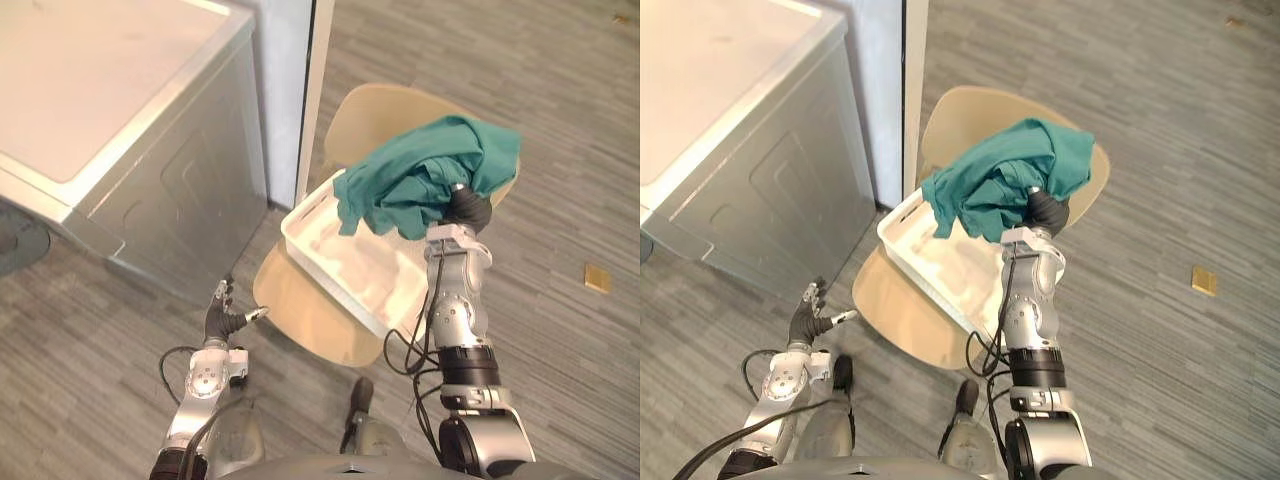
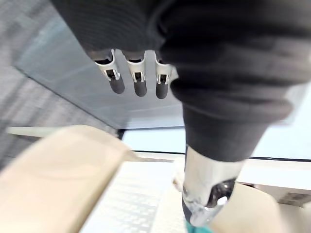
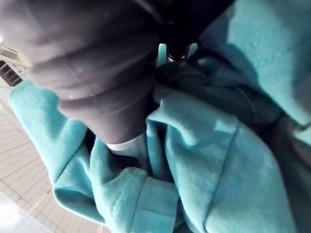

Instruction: Pick up the laundry basket with both hands and put the clothes into the washing machine.

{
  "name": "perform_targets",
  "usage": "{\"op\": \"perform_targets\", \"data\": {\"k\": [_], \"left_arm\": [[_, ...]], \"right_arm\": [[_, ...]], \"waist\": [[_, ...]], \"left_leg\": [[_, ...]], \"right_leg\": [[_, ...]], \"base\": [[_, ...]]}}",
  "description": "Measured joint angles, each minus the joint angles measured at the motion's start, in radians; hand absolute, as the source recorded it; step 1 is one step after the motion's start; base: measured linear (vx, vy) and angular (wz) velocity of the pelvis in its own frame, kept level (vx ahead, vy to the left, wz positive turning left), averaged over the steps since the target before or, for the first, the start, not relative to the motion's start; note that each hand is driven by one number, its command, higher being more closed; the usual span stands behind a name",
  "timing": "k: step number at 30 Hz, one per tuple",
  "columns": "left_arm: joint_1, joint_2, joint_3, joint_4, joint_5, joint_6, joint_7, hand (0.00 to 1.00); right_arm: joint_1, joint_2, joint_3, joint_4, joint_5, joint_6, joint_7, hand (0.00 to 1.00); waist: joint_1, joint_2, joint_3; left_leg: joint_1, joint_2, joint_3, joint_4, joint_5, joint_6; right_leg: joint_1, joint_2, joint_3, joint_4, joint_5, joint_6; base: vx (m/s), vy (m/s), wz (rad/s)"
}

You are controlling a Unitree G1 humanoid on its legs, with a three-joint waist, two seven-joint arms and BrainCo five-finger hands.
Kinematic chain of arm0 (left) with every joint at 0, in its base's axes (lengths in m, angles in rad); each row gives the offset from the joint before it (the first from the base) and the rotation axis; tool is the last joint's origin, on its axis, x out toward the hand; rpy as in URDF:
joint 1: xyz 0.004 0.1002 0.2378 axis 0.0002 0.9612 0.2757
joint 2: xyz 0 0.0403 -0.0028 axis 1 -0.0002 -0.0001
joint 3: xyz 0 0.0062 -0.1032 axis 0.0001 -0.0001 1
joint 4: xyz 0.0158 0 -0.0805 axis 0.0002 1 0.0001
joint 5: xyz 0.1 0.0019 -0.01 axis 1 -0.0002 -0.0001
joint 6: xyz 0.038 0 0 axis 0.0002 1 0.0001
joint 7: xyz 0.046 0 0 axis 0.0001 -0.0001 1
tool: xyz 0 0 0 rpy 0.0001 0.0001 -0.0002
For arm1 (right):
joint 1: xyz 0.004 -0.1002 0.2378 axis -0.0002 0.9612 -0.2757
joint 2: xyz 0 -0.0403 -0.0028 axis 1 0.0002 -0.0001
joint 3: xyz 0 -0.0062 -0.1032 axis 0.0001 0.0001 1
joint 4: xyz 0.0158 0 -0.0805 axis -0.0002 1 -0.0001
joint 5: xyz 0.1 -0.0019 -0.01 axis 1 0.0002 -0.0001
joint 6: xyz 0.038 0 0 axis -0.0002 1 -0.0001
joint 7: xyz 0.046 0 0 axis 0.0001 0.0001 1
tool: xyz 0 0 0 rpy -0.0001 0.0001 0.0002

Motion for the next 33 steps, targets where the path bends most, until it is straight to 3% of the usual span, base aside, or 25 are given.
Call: {"op": "perform_targets", "data": {"k": [11,23,33], "left_arm": [[-0.122,0.005,-0.095,-0.124,0.016,-0.013,-0.018,0.00],[-0.314,0.045,-0.164,-0.120,0.035,-0.025,-0.021,0.00],[-0.491,0.044,-0.289,-0.064,0.046,-0.029,-0.024,0.00]], "right_arm": [[0.147,-0.069,0.065,-0.165,0.031,0.030,0.086,1.00],[0.286,-0.094,0.129,-0.280,0.079,0.097,0.164,1.00],[0.339,-0.108,0.194,-0.313,0.081,0.125,0.204,1.00]], "waist": [[-0.052,0.046,-0.152],[-0.102,0.056,-0.205],[-0.116,0.062,-0.240]], "left_leg": [[0.069,0.007,0.053,0.000,-0.018,-0.008],[0.105,0.021,0.107,0.000,-0.021,-0.010],[0.123,0.021,0.114,-0.001,-0.029,-0.015]], "right_leg": [[0.034,0.004,0.044,-0.006,-0.011,-0.006],[0.034,0.021,0.102,-0.027,0.015,-0.010],[0.045,0.023,0.115,-0.031,0.016,-0.010]], "base": [[-0.02,0.003,-0.12],[-0.01,-0.006,-0.14],[0.00,-0.002,-0.04]]}}
